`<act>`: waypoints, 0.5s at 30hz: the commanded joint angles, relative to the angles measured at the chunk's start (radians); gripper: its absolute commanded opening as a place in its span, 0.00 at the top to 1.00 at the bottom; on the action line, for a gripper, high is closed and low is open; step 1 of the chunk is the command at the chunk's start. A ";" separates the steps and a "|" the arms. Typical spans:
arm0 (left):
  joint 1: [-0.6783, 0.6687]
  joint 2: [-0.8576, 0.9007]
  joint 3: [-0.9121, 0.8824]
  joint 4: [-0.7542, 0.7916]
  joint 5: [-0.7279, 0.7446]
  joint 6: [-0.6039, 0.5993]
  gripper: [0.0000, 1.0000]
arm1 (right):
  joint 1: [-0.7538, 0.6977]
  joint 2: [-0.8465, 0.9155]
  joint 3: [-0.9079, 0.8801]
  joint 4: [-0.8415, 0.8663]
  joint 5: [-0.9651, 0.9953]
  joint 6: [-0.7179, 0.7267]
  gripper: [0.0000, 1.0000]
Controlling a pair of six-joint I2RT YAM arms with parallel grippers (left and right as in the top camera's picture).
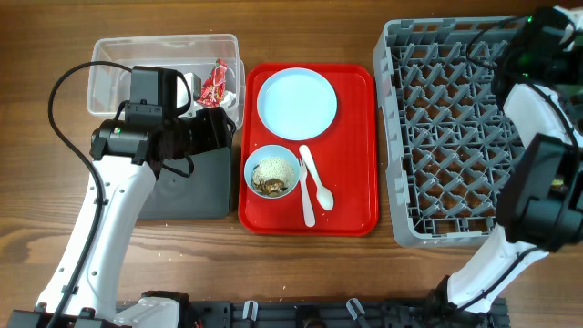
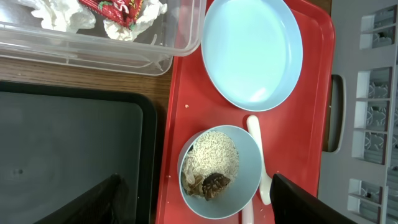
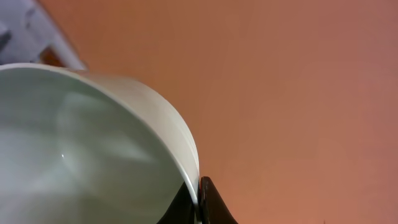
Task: Sort waste into correct bins and load items into the dishwasher rack
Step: 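Place the mint-green bowl into the rack with the right gripper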
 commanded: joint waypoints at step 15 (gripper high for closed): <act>0.003 -0.013 0.006 0.000 -0.006 0.020 0.24 | 0.122 -0.082 0.001 -0.523 -0.248 0.423 0.43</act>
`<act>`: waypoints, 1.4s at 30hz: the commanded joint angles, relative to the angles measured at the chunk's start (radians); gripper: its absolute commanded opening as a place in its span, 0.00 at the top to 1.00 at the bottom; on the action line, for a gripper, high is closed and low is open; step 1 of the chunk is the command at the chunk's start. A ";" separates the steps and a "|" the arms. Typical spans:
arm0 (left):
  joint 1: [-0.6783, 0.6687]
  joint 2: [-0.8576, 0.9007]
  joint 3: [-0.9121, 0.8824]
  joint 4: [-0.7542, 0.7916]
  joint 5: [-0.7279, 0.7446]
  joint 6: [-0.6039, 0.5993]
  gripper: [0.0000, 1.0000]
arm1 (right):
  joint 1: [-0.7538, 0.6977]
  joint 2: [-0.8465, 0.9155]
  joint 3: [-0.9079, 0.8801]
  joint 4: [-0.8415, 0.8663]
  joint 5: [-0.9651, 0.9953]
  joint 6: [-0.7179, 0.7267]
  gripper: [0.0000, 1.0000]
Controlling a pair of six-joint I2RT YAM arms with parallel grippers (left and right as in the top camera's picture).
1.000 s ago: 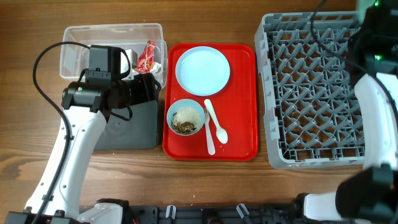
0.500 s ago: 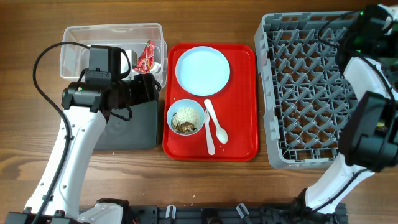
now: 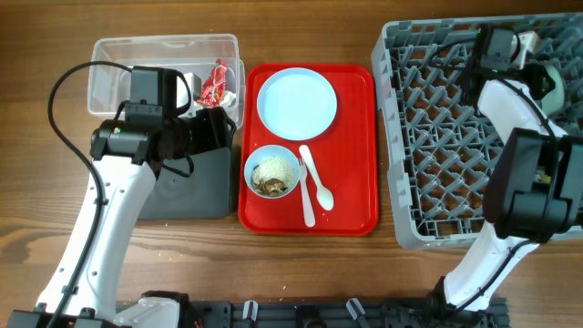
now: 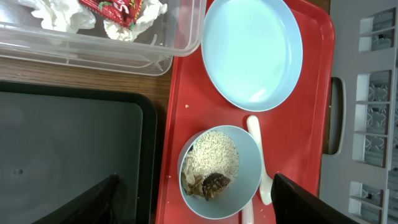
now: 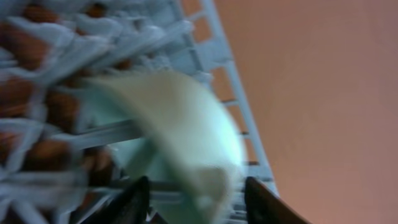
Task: Sort waste into correct bins and load items into the dishwasher rack
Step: 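Place the mint-green bowl into the rack with the right gripper, then grasp the blue bowl of rice scraps with the left gripper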
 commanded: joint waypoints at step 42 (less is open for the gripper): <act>-0.531 0.465 0.006 0.177 -0.085 -0.011 0.96 | 0.006 -0.525 0.000 -0.848 -1.360 0.310 0.19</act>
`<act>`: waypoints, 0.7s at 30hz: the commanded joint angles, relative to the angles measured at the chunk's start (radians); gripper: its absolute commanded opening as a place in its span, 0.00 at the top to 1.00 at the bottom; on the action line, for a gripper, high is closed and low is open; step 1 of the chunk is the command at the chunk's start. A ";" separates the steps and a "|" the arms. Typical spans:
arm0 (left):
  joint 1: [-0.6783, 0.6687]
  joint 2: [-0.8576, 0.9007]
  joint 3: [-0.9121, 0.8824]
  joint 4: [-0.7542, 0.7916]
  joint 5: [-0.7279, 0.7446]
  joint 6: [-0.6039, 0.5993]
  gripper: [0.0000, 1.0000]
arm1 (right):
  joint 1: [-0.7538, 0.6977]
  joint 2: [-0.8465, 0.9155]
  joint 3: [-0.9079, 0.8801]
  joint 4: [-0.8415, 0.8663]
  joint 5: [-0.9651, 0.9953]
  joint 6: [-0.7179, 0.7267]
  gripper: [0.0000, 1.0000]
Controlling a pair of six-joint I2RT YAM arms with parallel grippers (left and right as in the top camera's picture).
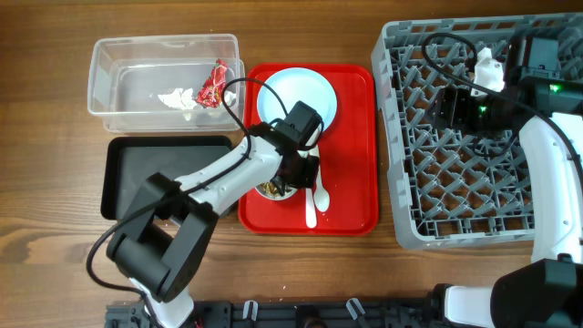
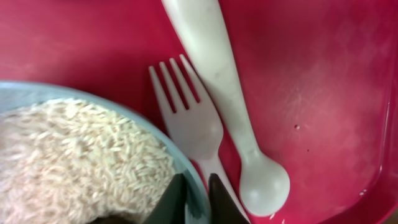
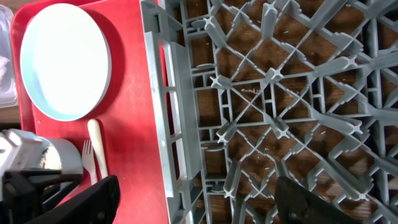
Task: Sort waste into correct bins and load items into the dishwasher rack
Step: 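Grasp the blue bowl of rice scraps with the left gripper, then tip the blue bowl over the black tray to dump the scraps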
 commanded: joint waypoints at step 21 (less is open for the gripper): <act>0.583 -0.395 -0.061 -0.219 0.436 0.188 0.96 | 0.001 -0.015 -0.002 -0.005 -0.016 0.000 0.20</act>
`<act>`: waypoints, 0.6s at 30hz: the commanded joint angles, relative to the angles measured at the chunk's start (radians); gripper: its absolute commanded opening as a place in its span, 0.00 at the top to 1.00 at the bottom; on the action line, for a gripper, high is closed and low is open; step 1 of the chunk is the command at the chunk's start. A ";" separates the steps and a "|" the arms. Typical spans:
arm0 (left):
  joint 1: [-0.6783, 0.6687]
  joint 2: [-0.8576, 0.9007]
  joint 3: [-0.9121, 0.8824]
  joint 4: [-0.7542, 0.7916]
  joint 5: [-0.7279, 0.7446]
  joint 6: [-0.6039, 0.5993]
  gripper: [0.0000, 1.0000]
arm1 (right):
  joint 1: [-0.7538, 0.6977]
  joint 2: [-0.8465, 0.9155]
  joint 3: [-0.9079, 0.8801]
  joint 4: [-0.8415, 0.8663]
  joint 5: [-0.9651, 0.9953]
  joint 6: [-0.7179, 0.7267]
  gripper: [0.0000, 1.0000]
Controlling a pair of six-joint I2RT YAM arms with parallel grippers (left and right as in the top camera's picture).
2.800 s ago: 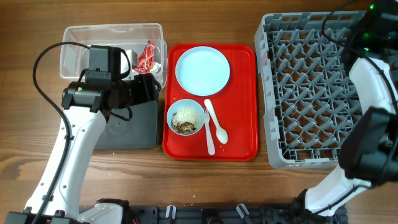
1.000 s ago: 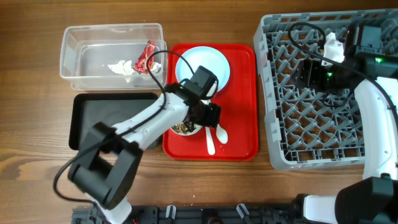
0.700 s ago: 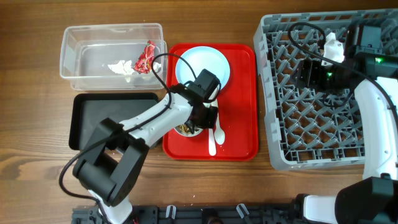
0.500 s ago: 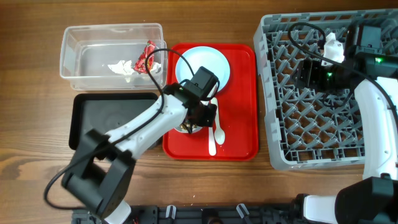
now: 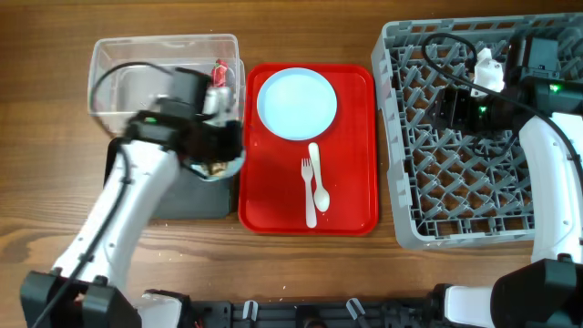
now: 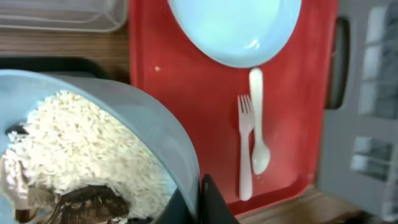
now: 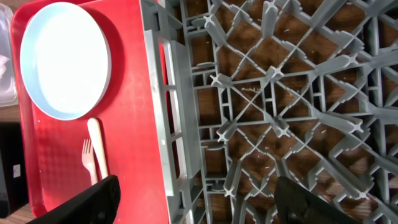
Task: Sort waste into correct bins and load items into the dishwasher rack
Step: 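Tip the blue bowl over the black tray to dump the scraps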
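My left gripper (image 5: 221, 146) is shut on the rim of the pale blue bowl (image 6: 87, 143), which holds rice and brown scraps. The bowl (image 5: 217, 164) hangs over the right edge of the black bin (image 5: 187, 196). On the red tray (image 5: 351, 191) lie the empty blue plate (image 5: 297, 103), a white fork (image 5: 308, 193) and a white spoon (image 5: 319, 178). My right gripper (image 7: 202, 202) is open above the left part of the grey dishwasher rack (image 5: 474, 173), holding nothing.
A clear bin (image 5: 118, 68) with a red wrapper (image 5: 217, 75) and crumpled white paper stands behind the black bin. The rack's left wall (image 7: 163, 93) runs close beside the tray. Bare wooden table lies in front of the bins and the tray.
The bowl of rice has left the red tray. My left gripper now holds it over the right edge of the black bin. My right arm has not moved.
My left gripper hung open above the black bin while my right held a pale dish past the rack's far right. Then the right was open over that dish in the rack. Later the left was shut on the bowl's rim on the tray, now over the bin.
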 commanded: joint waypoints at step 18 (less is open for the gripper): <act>0.742 0.326 -0.254 0.008 1.213 0.321 0.96 | 0.001 -0.015 -0.002 -0.003 -0.016 0.000 0.20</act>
